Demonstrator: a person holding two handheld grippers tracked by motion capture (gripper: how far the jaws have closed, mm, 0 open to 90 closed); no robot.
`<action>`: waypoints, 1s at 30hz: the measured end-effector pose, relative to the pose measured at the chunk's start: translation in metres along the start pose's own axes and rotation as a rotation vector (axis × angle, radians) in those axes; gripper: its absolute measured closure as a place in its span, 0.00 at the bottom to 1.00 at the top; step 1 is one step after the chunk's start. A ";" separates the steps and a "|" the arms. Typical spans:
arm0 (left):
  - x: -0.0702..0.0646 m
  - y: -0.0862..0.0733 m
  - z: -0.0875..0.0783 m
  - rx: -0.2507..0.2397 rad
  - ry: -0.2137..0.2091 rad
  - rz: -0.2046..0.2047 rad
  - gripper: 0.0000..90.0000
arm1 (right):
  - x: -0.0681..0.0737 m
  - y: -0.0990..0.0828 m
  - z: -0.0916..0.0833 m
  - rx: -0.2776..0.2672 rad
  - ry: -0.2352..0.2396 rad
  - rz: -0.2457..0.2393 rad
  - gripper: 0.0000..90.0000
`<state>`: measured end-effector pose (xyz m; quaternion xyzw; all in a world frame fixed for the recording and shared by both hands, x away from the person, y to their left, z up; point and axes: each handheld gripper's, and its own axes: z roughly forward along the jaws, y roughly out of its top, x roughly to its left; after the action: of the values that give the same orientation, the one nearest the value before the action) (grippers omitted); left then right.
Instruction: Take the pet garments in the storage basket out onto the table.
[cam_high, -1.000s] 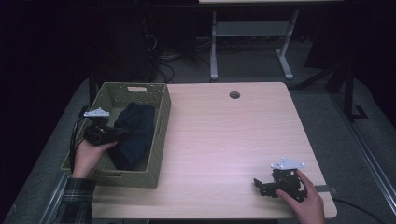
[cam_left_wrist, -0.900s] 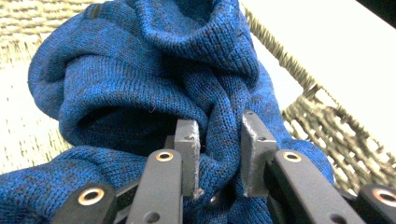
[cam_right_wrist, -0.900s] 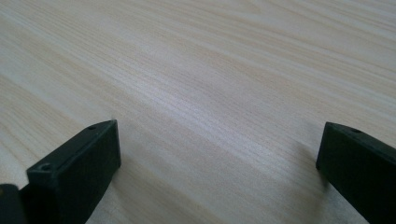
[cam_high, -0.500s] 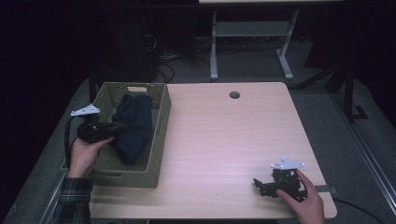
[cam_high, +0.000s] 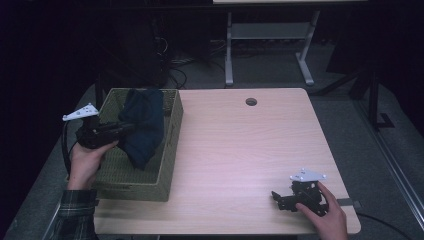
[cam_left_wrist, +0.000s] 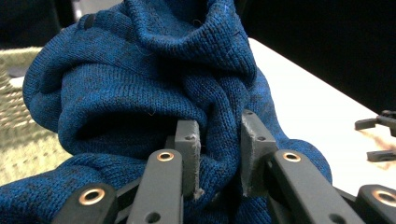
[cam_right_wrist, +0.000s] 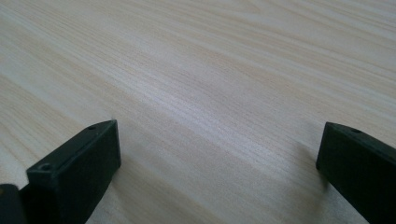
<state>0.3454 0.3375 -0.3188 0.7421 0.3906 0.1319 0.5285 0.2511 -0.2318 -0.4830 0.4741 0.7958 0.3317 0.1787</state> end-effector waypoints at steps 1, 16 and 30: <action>-0.002 0.002 0.000 -0.005 -0.007 0.002 0.80 | 0.000 0.000 0.000 0.000 0.000 0.000 0.00; -0.038 0.030 0.011 -0.064 -0.125 0.054 0.80 | 0.000 0.000 0.000 -0.001 0.000 0.000 0.00; -0.072 0.045 0.042 -0.050 -0.201 0.117 0.80 | 0.000 0.000 0.000 0.000 0.000 0.001 0.00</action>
<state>0.3434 0.2512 -0.2806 0.7597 0.2883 0.0971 0.5748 0.2514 -0.2317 -0.4830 0.4743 0.7956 0.3320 0.1786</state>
